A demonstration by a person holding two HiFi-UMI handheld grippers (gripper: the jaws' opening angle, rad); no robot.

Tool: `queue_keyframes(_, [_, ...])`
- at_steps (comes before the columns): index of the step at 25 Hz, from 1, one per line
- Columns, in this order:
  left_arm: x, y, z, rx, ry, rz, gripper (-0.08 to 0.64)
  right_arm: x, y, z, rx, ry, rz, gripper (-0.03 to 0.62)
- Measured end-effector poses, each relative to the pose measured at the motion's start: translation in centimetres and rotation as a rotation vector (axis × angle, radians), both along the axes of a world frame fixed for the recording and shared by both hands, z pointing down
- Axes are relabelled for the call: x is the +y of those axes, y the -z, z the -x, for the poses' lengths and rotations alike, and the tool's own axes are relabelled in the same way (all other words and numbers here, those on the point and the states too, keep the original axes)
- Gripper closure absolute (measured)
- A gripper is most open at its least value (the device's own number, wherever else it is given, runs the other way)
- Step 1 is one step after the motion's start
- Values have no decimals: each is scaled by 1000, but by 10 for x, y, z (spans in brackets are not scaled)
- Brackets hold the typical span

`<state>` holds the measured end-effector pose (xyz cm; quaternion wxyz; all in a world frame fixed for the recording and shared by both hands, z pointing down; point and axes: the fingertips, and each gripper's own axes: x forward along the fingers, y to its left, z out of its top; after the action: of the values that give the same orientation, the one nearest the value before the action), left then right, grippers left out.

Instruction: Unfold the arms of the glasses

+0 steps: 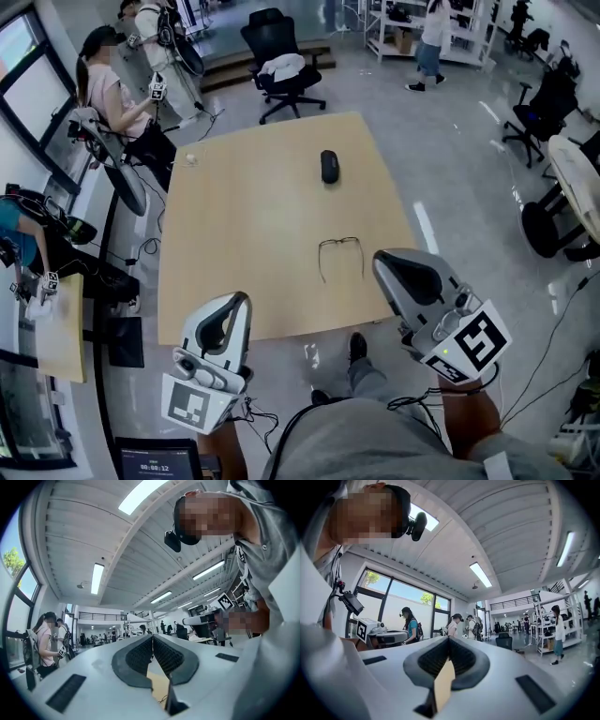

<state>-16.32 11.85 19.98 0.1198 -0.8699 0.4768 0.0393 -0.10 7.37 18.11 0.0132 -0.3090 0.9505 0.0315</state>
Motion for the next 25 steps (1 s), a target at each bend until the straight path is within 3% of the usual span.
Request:
queue_keyframes(8, [84,19,-14,19,-28,-32,552,98,15,-20,53,-52,-49,584])
queue_keyframes(14, [121,-1,-19,24,5,-37,552,127,19,-40,60,-33,-40,584])
queue_keyframes(19, [127,18,-71,33,-17,-27,552,138,28,-78,65,-7,-39,584])
queue_keyframes(22, [131,13,-80,30,-22,-6,552,145,31,-84,72,-4,-31,584])
queue_keyframes(25, [133,28,-95,32,-32,-35,552,150,34,-93,75,5,-25,586])
